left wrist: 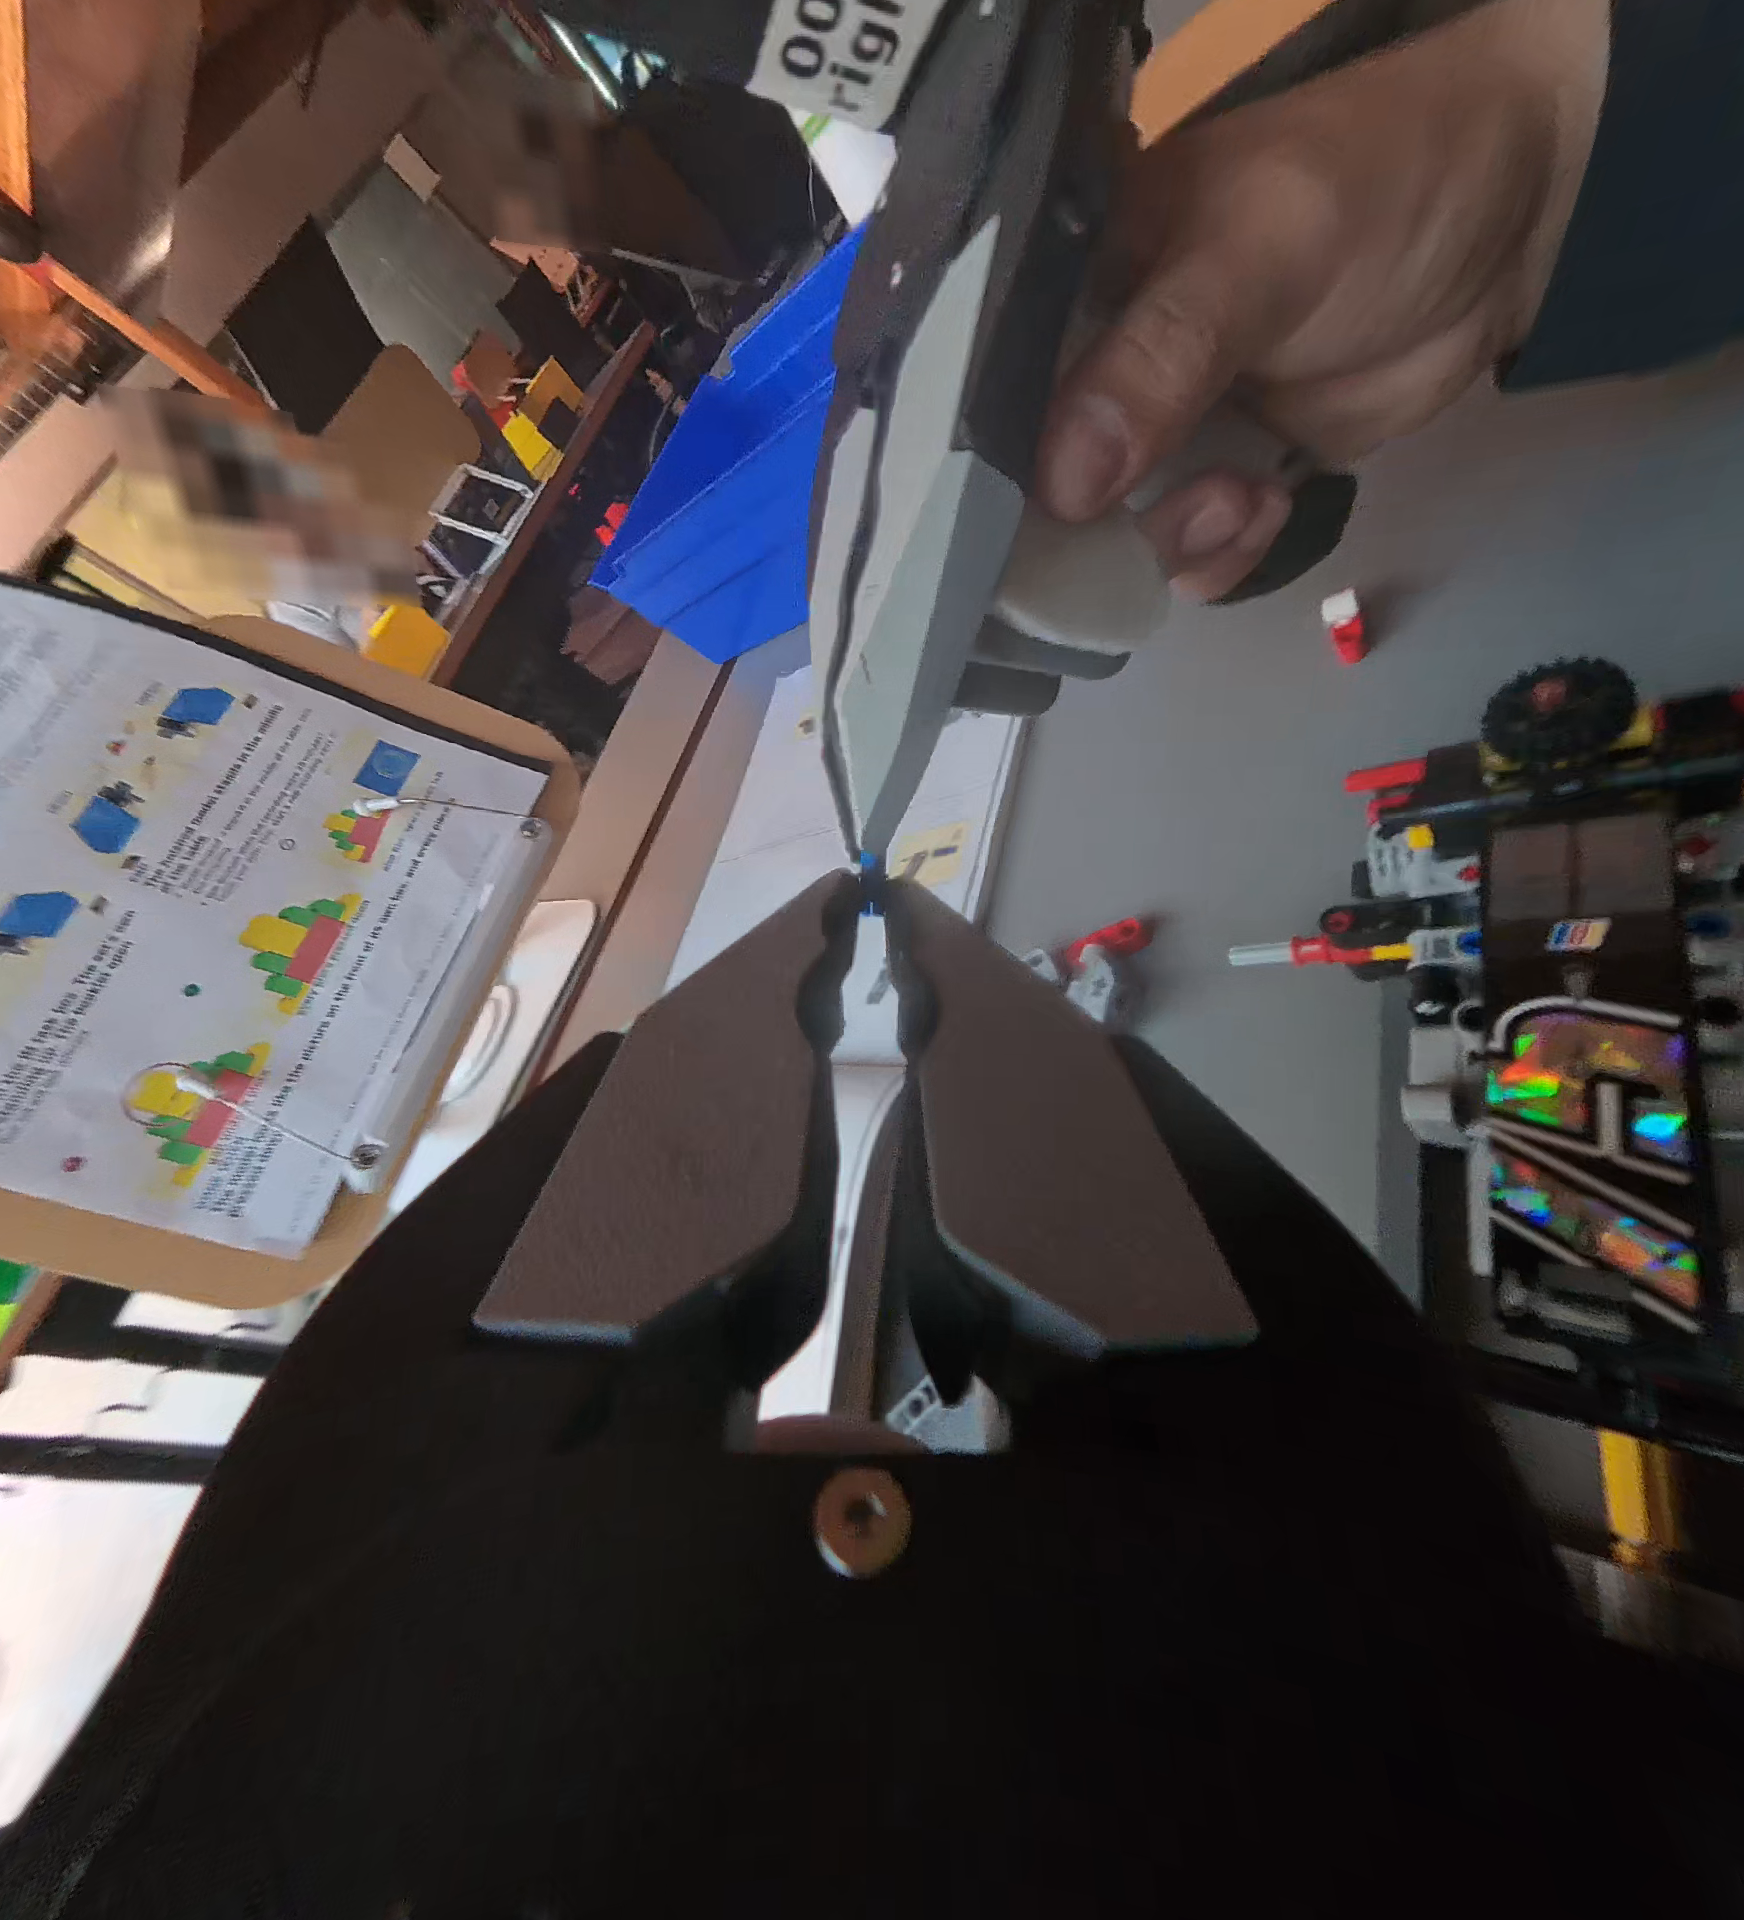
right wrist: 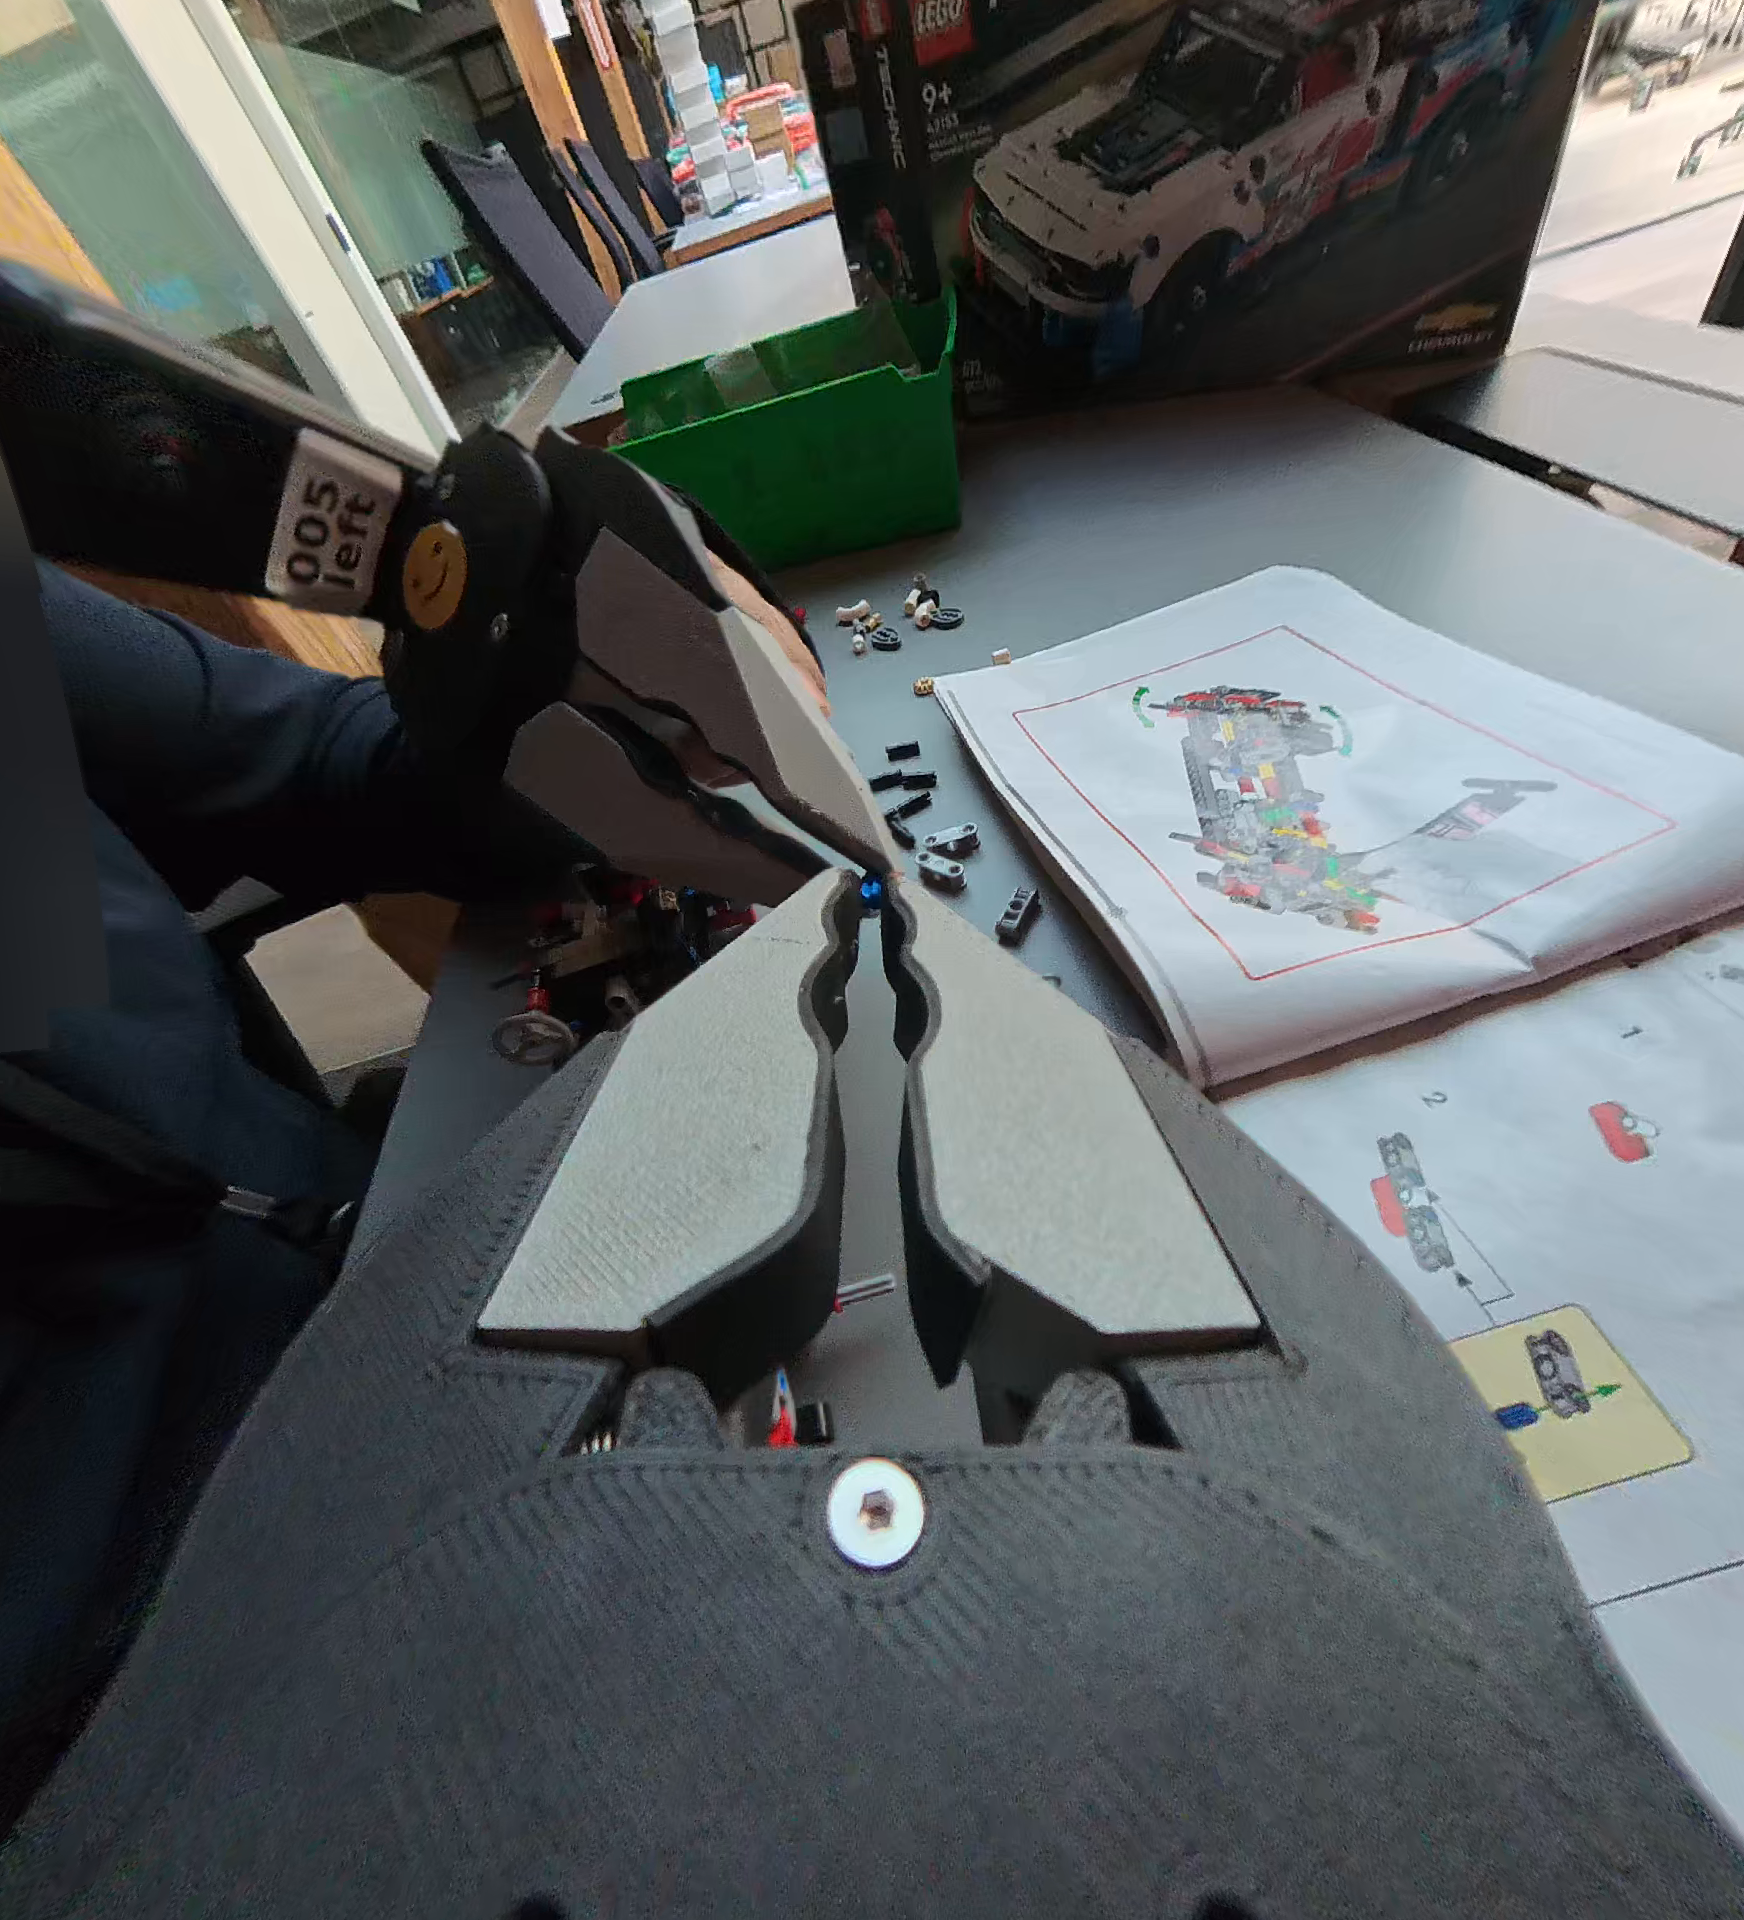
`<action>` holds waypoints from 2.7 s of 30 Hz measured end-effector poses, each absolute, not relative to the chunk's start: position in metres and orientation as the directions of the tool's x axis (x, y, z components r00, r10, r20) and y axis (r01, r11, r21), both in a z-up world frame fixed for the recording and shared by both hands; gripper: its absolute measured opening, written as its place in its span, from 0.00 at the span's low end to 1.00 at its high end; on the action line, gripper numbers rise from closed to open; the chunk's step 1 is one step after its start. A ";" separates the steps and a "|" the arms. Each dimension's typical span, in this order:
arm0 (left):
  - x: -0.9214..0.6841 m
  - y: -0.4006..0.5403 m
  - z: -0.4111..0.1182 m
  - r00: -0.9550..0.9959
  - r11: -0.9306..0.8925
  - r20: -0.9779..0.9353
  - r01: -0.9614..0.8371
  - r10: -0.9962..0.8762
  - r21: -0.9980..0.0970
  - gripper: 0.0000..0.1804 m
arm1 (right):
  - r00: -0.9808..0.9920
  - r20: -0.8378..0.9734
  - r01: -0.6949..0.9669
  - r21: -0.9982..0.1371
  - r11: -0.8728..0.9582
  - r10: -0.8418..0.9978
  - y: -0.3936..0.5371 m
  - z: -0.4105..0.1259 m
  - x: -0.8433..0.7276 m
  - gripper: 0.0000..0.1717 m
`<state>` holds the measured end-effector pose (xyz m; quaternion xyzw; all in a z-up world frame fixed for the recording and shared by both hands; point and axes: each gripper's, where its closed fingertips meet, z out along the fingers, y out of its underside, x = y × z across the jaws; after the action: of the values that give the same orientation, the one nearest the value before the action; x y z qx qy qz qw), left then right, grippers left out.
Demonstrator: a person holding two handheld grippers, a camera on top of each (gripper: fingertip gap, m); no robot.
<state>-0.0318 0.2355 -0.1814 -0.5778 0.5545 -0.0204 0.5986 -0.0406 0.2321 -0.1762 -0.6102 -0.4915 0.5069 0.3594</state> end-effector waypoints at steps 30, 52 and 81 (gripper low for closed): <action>-0.026 0.219 -0.168 0.381 0.137 -0.272 -0.343 -0.884 -0.929 0.01 | -0.047 0.017 0.204 -0.979 0.026 0.999 0.215 -0.163 -0.035 0.01; -0.025 0.219 -0.179 0.382 0.011 -0.149 -0.339 -0.912 -0.941 0.02 | 0.004 0.108 0.308 -0.946 0.101 0.994 0.219 -0.175 -0.033 0.00; 0.110 0.217 -0.297 -0.068 0.061 -0.003 -0.880 -0.998 -0.472 0.12 | 0.152 0.042 0.627 -0.777 -0.063 0.987 0.217 -0.276 0.124 0.00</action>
<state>0.1100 0.2167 -0.2971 -0.6619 0.7091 -0.1767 0.1670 0.1236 0.2171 -0.2757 -0.6790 -0.5943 0.2658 0.3394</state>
